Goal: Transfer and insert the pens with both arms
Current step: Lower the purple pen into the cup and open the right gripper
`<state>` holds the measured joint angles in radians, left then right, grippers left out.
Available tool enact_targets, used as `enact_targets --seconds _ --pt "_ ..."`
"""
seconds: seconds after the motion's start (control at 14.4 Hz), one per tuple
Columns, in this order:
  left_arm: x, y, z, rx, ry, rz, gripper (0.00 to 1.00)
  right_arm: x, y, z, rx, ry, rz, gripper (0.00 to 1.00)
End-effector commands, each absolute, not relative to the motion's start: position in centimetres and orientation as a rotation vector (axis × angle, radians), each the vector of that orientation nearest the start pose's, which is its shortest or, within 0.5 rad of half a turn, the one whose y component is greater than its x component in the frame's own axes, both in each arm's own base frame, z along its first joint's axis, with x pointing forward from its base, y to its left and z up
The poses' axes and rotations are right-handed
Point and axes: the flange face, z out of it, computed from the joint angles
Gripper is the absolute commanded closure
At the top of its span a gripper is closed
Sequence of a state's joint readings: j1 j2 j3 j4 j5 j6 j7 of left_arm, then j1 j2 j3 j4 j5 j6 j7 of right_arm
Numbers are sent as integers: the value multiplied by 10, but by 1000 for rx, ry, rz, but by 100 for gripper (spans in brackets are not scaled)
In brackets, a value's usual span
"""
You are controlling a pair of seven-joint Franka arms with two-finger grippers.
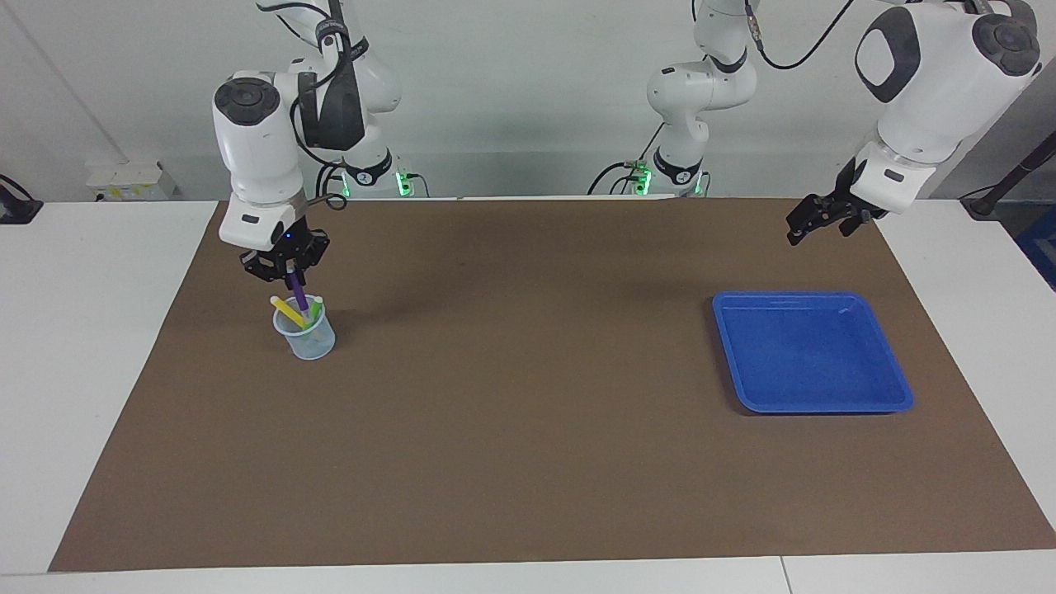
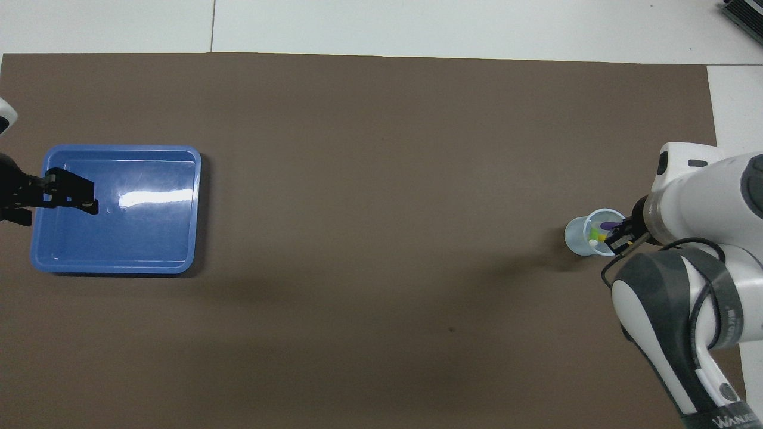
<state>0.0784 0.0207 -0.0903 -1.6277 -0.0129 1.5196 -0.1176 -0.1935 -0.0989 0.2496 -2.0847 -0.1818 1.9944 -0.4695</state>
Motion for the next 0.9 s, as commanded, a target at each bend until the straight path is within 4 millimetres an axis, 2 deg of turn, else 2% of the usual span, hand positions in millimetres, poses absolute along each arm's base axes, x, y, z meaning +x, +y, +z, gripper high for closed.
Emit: enact_targets --seconds 0.0,0.21,0.49,0.69,0.83 --pt "543 -11 586 -3117 -139 215 0 528 11 458 -3170 -1019 115 100" --pt "537 -13 590 -3115 -125 236 0 532 11 446 -3159 -1022 124 100" --pt "536 -28 594 -3136 -94 213 0 541 11 425 -3138 -1030 126 100" --pt "535 -36 594 -3135 -77 218 0 542 11 424 -3141 -1019 125 100" --pt "536 -32 595 -3136 -89 211 0 543 10 425 -3145 -1019 103 100"
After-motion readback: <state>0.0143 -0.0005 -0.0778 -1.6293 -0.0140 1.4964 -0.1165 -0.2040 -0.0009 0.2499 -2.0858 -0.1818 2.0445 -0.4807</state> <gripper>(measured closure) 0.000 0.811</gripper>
